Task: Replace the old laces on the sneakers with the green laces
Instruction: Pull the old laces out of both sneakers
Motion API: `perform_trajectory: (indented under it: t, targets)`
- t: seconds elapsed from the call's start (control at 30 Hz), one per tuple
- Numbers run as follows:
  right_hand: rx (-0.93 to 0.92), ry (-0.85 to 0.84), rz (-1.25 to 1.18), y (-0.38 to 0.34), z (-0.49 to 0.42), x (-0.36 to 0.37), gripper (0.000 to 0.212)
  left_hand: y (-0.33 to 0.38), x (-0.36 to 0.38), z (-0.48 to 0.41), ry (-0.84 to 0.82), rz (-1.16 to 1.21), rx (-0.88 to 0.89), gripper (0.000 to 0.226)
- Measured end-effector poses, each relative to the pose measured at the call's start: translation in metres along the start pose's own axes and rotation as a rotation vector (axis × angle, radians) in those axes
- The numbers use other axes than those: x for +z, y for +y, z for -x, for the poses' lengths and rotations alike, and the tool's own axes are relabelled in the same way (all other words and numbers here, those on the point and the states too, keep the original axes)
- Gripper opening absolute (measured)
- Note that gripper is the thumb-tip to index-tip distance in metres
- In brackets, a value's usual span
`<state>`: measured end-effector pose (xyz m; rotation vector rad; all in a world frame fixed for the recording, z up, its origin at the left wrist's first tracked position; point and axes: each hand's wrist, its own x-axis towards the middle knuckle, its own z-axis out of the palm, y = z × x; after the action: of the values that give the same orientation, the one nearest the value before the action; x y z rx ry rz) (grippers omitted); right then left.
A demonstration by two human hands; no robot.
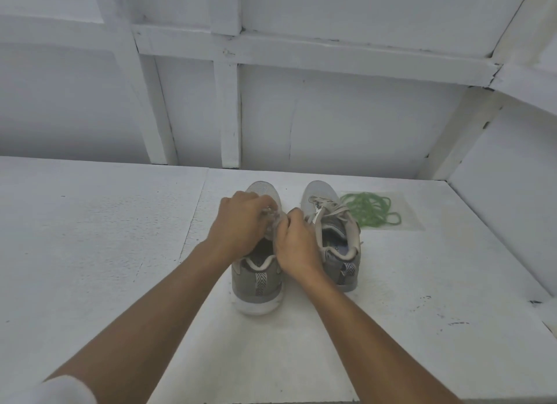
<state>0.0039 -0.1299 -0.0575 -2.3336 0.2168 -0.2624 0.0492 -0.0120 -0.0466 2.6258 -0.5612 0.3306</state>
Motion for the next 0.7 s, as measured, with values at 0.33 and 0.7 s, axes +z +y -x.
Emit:
perform_trajectory:
  t: [0.33, 0.7]
  targets:
    - [0.006, -0.005, 0.003, 0.001, 0.001, 0.000, 0.032, -0.029, -0.044, -0.017, 0.257, 0.092, -0.295, 0.013]
    - [-0.007, 0.012, -0.017, 0.002, 0.000, 0.003, 0.030, -0.002, -0.001, -0.002, -0.021, 0.031, -0.024, 0.015]
